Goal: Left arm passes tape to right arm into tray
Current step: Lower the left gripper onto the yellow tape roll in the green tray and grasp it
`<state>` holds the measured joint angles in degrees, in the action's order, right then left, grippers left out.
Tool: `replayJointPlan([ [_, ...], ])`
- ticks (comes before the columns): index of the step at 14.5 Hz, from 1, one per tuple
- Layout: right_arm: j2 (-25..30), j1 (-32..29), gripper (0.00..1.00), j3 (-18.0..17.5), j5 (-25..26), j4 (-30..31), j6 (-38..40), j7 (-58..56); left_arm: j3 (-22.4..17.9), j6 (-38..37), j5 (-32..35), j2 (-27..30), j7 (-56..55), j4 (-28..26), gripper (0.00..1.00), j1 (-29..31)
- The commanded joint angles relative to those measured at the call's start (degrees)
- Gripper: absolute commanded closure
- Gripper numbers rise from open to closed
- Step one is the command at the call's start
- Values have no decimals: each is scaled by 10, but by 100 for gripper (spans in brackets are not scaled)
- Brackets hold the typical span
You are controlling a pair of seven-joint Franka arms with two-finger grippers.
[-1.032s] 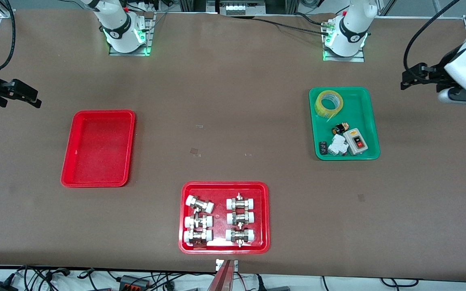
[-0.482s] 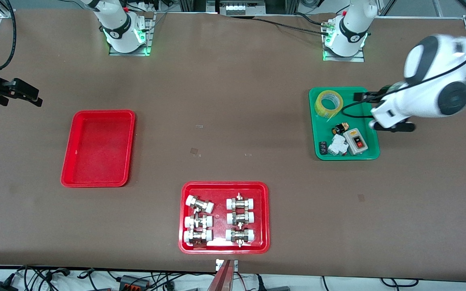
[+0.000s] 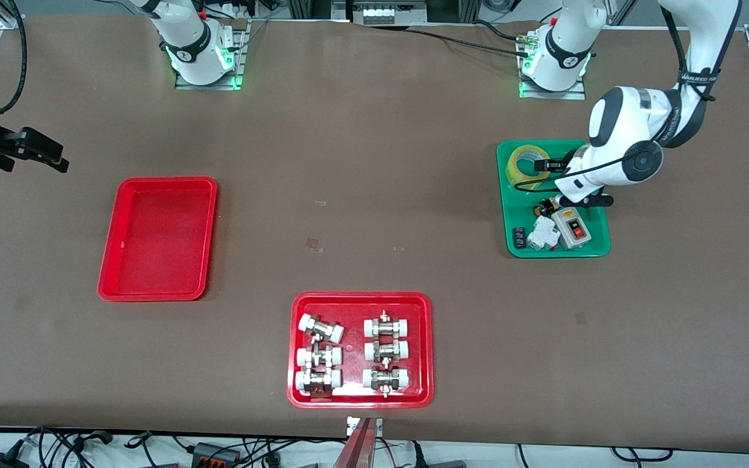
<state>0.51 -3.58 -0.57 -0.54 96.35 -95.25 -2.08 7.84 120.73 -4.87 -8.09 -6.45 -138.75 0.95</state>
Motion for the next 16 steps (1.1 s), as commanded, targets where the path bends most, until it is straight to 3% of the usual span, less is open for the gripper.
replayJointPlan([
  [1, 6, -2, 0, -3, 4, 9, 5, -10, 5, 40, -8, -6, 0, -29, 0, 5],
  [4, 5, -2, 0, -3, 4, 9, 4, -9, 5, 49, -9, -23, 6, -36, 4, 7],
  [7, 5, -2, 0, -3, 4, 9, 3, -8, 5, 48, -11, -27, 6, -36, 36, 7],
  [9, 5, -3, 0, -3, 4, 9, 4, -9, 5, 47, -31, -30, 6, -35, 63, 7],
  [16, 1, -2, 0, -3, 4, 10, 2, -8, 5, 43, -40, -33, 7, -32, 94, 6],
])
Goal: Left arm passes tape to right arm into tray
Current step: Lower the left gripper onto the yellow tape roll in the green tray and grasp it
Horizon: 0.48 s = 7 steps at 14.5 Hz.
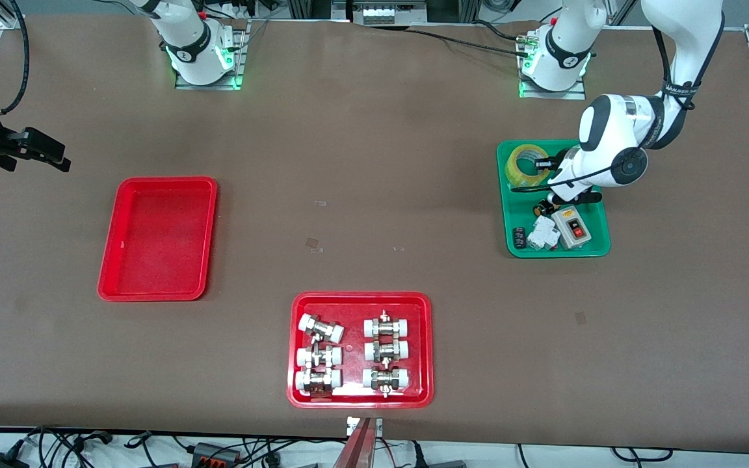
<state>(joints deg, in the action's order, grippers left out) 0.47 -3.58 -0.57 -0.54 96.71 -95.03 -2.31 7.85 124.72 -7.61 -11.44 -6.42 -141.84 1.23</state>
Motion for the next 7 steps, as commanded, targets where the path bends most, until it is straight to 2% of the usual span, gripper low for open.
replayJointPlan([
  [1, 1, -1, 0, -4, 5, 7, 0, -6, 5, 2, -13, 1, 9, 1, 95, 4],
  [3, 1, -1, 0, -4, 4, 6, 2, -7, 4, -12, -12, 8, 31, 18, 97, 4],
  [7, 1, -2, 0, -4, 4, 8, 2, -6, 2, -162, -10, 7, 50, 159, 98, 15],
])
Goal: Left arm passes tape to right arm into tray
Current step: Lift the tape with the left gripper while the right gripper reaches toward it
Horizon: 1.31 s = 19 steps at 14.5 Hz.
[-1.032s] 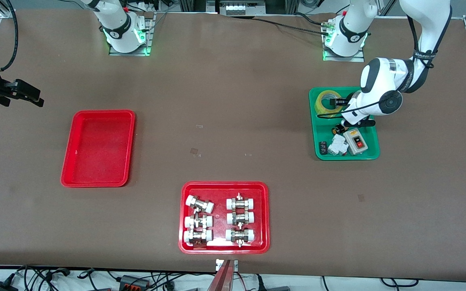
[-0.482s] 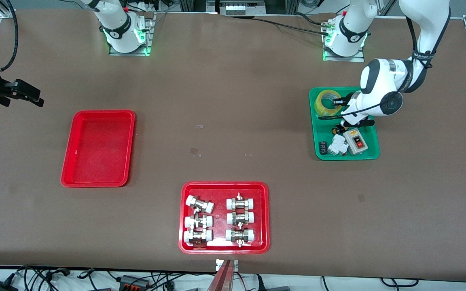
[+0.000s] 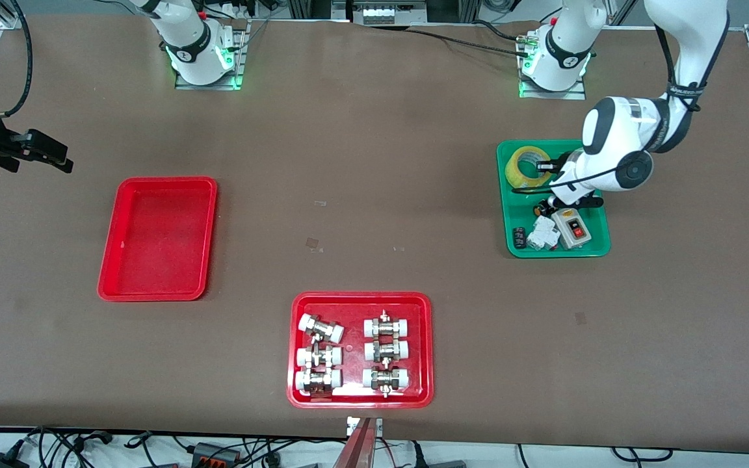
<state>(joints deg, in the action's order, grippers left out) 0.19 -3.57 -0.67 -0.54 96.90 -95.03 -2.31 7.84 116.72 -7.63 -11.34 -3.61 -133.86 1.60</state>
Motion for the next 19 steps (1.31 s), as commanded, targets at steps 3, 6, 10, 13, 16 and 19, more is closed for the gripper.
replayJointPlan([
  [3, 3, -2, 0, -3, 4, 7, 1, -6, 5, -160, -11, 8, 11, 167, 99, 3],
  [6, 0, 10, 0, -3, 2, 5, 3, -7, 67, -208, -28, 2, -68, 248, 100, -4],
  [10, 0, 24, 0, -3, -3, 5, 16, 2, 167, -243, -97, -28, -150, 371, 100, -14],
  [13, -4, 55, 0, -3, -30, 5, 41, 4, 212, -236, -199, -59, -170, 447, 100, -17],
  [16, -19, 80, 0, -3, -134, 3, 42, 3, 218, -228, -279, -91, -200, 519, 100, -52],
  [19, -50, 98, 0, -6, -225, -18, 41, -4, 219, -181, -287, -127, -233, 573, 100, -73],
])
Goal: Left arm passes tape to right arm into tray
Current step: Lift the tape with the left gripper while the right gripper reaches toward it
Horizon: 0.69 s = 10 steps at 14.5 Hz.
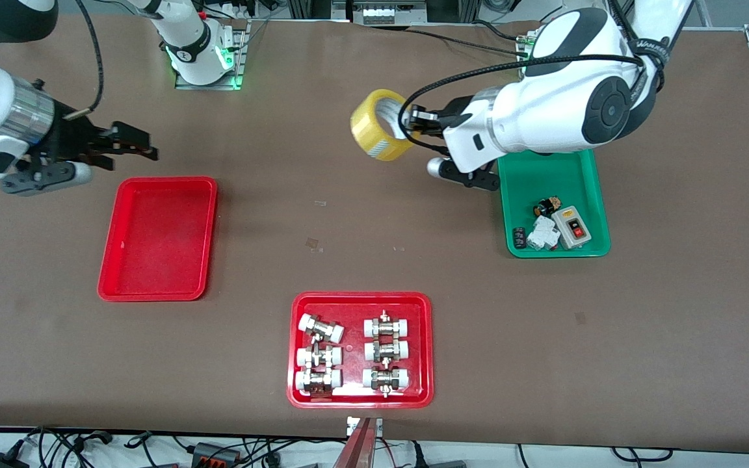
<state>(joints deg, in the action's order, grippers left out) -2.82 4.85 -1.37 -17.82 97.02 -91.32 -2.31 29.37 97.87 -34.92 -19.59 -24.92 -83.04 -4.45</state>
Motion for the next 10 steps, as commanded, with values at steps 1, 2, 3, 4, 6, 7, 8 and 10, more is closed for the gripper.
replayJointPlan([
  [1, -19, 34, 0, 1, -87, -26, 2, 1, 3, 7, -15, -51, -21, 74, 100, -9],
  [2, -20, 49, 0, 1, -116, -38, -3, 4, 2, 5, -22, -56, -21, 80, 100, -4],
  [3, -25, 61, 0, 0, -148, -48, -9, 4, 2, 5, -45, -62, -28, 80, 100, -4],
  [4, -30, 73, 0, 1, -194, -55, -18, 2, 2, 7, -59, -67, -28, 81, 100, -8],
  [6, -45, 103, 0, 0, -236, -67, -58, 2, 1, 8, -58, -67, -25, 80, 100, -10],
  [7, -45, 131, 0, 0, -240, -67, -80, 4, 1, 8, -58, -67, -25, 80, 100, -10],
  [8, -45, 148, 0, 0, -242, -67, -102, 16, 1, 8, -57, -66, -26, 80, 100, -10],
  [10, -47, 175, 0, 0, -241, -68, -140, 90, 1, 7, -57, -64, -25, 80, 100, -6],
])
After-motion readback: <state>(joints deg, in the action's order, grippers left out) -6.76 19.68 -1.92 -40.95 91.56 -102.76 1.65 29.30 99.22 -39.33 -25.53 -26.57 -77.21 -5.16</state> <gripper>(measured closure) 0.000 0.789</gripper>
